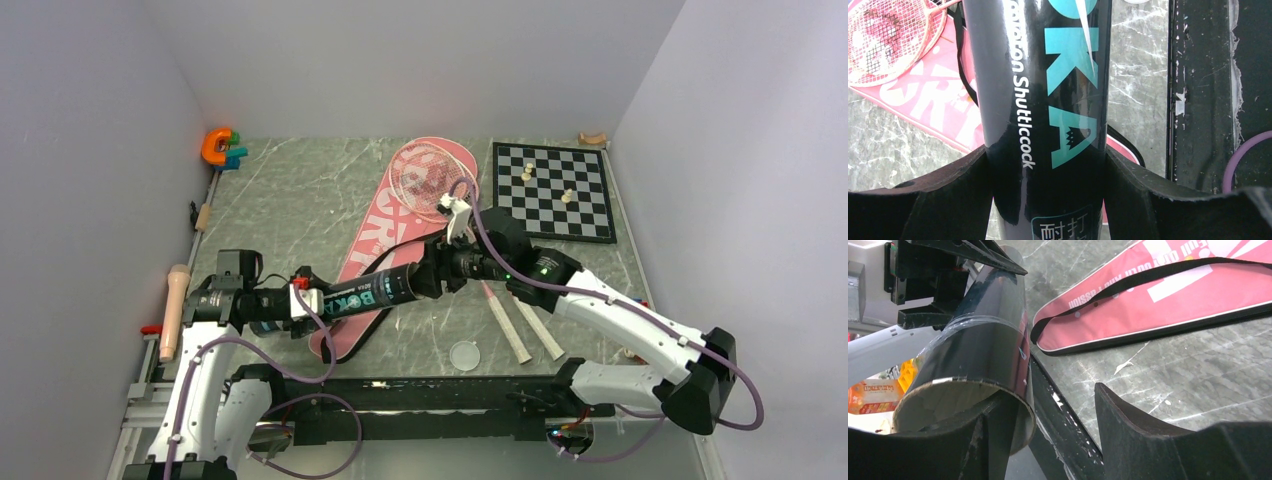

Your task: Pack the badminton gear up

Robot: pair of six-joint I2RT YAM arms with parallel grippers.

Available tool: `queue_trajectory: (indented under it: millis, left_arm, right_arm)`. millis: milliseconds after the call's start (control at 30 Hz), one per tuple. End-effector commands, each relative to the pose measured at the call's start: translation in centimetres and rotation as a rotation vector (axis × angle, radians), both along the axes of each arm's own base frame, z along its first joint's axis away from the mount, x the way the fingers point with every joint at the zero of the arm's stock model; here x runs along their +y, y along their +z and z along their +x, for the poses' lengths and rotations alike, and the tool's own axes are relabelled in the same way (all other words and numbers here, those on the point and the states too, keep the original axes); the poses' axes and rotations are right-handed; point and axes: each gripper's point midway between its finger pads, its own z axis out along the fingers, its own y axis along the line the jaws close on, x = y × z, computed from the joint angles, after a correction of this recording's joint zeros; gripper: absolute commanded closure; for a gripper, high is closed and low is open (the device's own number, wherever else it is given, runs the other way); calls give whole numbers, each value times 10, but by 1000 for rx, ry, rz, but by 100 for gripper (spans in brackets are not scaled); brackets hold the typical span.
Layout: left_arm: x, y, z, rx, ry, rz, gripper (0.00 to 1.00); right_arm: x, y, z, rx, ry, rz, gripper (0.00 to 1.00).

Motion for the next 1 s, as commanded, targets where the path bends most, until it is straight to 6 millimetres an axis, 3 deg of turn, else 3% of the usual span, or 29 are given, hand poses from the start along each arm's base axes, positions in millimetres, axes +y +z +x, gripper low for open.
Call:
queue_trajectory:
  millis: [0, 133, 233, 367, 500, 633, 767, 867, 967]
  left_arm:
    - [-14, 34, 1, -71, -56, -109, 83]
    - [-14, 31, 2, -56, -49, -113, 83]
    - [-13, 24, 2, -41, -38, -101, 83]
    - [-10, 12, 5, -9, -5, -91, 83]
    - [-5, 4, 14, 23, 60, -82, 83]
    - [2, 0, 25, 51, 129, -49, 83]
    - [6, -2, 26, 75, 134, -14, 84]
    - [11, -5, 33, 66, 177, 5, 84]
    - [14, -6, 34, 39, 176, 25, 84]
  right_arm:
    - [14, 9, 5, -27, -7, 48, 39]
    - [23, 17, 8, -16, -18, 106, 34]
    - [14, 41, 13, -56, -58, 135, 28]
    - [-16, 76, 18, -112, -115, 167, 23]
    - [-53, 87, 23, -146, -212, 131, 18]
    - [-84, 55, 25, -105, -315, 21, 17]
    - [-107, -22, 22, 36, -403, -187, 22]
    - [-108, -71, 9, 149, -404, -238, 27]
    - [-99, -105, -10, 228, -382, -261, 30]
